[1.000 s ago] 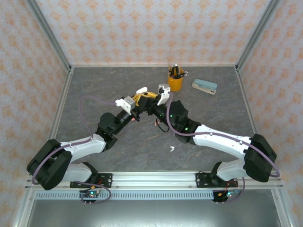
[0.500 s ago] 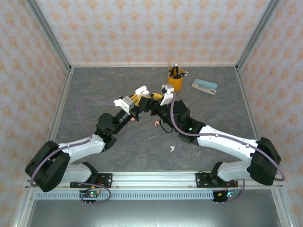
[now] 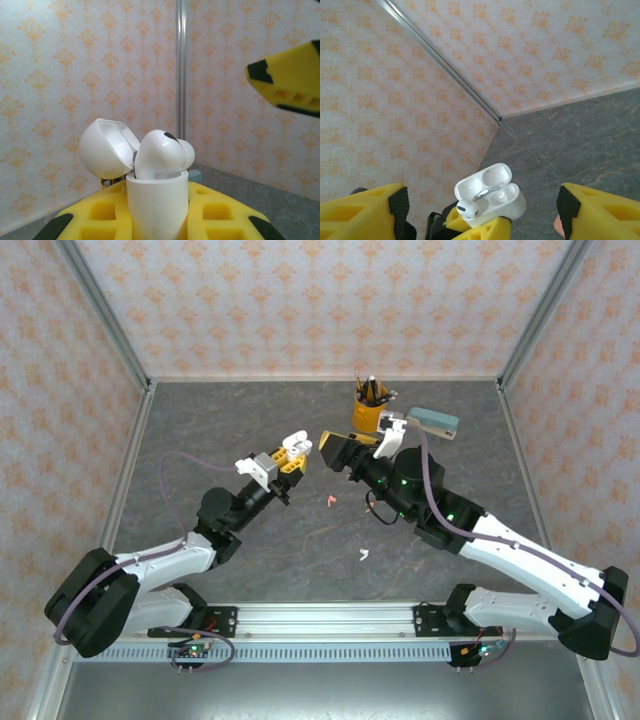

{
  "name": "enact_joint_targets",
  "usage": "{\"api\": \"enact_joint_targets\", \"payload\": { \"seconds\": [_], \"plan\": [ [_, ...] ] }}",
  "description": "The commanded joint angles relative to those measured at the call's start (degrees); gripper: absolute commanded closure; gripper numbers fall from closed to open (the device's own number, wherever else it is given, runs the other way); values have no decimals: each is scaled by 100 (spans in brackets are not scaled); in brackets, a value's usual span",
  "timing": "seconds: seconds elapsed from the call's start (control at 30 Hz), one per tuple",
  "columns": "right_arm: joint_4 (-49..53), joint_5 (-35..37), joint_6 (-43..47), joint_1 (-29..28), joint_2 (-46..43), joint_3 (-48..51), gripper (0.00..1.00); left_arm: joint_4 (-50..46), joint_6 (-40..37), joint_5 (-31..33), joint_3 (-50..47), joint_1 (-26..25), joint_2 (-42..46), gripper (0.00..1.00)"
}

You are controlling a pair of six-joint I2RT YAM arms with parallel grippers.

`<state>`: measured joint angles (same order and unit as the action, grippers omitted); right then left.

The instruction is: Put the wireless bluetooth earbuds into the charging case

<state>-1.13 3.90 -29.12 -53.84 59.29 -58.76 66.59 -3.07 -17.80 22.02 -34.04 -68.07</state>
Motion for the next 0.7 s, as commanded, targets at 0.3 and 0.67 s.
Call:
{"api": "enact_joint_targets", "payload": {
  "seconds": [0.3,0.67],
  "plan": [
    [2279,-1108,-724,14,343,-900,71,-33,-12,-533,-365,-41,264,100],
    [2351,-1498,-484,19,1084,-1486,99,-295,-11,-681,-413,-52,374,100]
  ]
}}
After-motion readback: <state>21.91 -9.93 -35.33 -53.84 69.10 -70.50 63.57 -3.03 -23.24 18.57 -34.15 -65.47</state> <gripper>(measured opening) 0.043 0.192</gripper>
